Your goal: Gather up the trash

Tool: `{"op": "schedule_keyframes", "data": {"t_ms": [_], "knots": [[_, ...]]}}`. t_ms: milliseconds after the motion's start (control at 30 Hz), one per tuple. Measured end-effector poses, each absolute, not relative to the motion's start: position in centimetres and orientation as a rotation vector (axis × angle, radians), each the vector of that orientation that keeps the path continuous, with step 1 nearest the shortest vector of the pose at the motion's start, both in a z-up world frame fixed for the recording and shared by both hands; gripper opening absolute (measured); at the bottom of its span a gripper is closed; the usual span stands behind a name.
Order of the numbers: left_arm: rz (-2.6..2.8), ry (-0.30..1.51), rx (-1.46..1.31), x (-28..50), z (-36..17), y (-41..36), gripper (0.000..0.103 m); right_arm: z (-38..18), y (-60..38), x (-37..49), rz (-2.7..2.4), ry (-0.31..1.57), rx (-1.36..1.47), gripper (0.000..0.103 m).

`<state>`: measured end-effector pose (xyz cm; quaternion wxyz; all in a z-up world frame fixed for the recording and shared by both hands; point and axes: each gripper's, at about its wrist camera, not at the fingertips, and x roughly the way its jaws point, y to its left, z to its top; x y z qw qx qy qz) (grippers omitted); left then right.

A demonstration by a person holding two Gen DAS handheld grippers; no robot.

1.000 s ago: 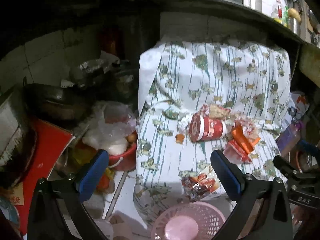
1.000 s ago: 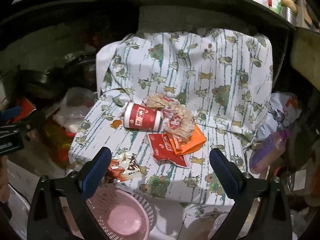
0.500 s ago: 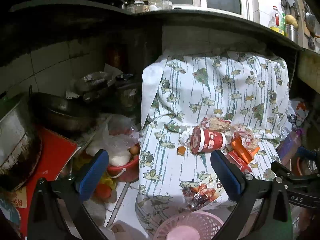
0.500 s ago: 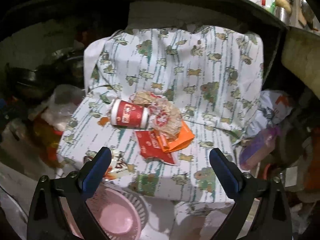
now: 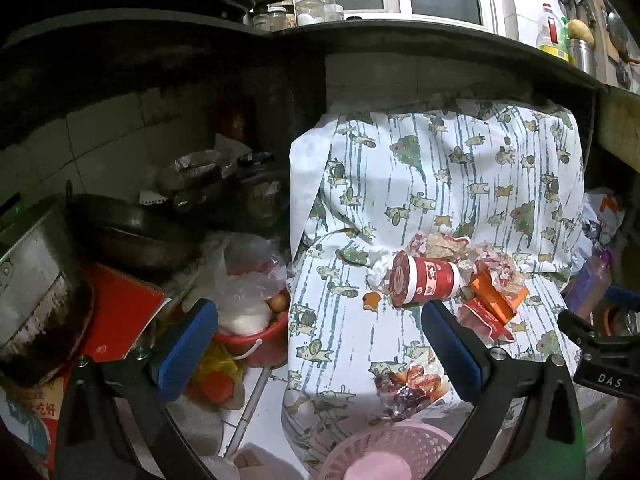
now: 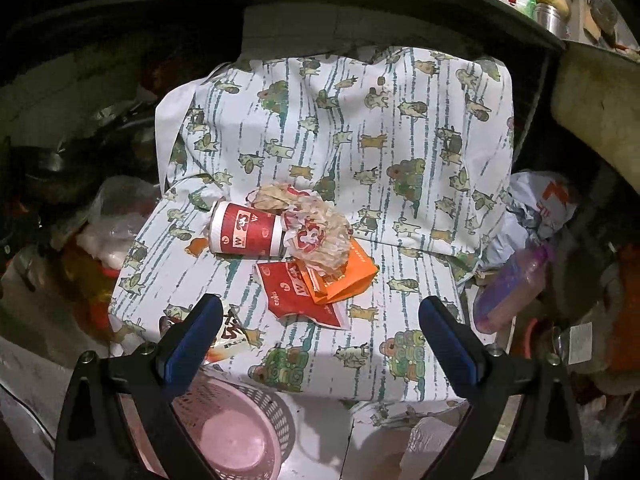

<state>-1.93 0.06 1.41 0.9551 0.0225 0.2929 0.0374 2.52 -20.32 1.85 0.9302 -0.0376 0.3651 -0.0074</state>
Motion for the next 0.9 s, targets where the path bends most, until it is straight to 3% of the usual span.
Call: {"op": "schedule_keyframes", "data": {"t_ms": [900], "knots": [[0.042,0.608,0.068,-1.6,1.0,-1.3,0.103,1.6,-22.3,3.1,-0.033,0.795,-0.017,0.098]]}}
